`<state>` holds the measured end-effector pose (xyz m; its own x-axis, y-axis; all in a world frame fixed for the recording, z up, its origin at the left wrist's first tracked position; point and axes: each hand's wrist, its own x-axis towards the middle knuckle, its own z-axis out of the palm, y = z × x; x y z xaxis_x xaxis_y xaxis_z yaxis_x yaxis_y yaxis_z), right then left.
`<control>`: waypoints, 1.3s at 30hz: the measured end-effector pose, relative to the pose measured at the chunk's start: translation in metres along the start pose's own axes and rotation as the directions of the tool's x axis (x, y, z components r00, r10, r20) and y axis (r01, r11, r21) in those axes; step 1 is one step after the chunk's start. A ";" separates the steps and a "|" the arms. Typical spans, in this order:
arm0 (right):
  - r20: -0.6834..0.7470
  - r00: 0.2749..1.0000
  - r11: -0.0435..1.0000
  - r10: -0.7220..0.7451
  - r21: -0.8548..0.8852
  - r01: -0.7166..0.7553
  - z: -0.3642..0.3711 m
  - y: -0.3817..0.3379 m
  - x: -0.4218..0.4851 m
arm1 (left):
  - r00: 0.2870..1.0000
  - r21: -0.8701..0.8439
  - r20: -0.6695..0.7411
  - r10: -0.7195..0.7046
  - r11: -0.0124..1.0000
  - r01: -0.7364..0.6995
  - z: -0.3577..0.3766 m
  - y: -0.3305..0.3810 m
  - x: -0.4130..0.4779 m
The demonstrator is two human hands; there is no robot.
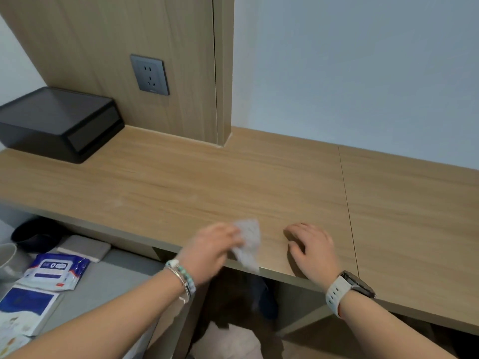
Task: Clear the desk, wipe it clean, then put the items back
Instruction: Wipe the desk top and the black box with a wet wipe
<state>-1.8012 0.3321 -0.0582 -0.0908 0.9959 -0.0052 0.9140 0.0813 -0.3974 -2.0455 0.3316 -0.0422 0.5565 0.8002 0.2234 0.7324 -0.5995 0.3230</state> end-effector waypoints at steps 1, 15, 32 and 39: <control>-0.038 0.998 0.998 0.049 -0.022 -0.050 -0.004 0.005 -0.001 | 0.982 0.003 -0.065 -0.179 0.984 0.179 -0.005 -0.013 0.004; -0.018 0.950 0.932 0.312 -0.190 -0.309 0.000 0.041 -0.012 | 0.801 0.228 0.220 -0.557 0.828 0.513 0.038 -0.018 0.085; -0.208 0.854 0.875 0.476 0.211 -0.436 -0.032 0.073 -0.035 | 0.713 0.195 0.209 -0.669 0.743 0.640 0.031 -0.038 0.103; -0.114 0.857 0.832 0.503 0.331 -0.445 -0.034 0.082 -0.057 | 0.909 0.067 0.374 -0.182 0.983 0.170 0.080 0.089 0.130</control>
<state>-1.7073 0.2832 -0.0596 0.4268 0.8988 -0.0998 0.6706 -0.3885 -0.6320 -1.8762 0.3808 -0.0578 0.5191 0.8311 -0.1994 0.8408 -0.4546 0.2940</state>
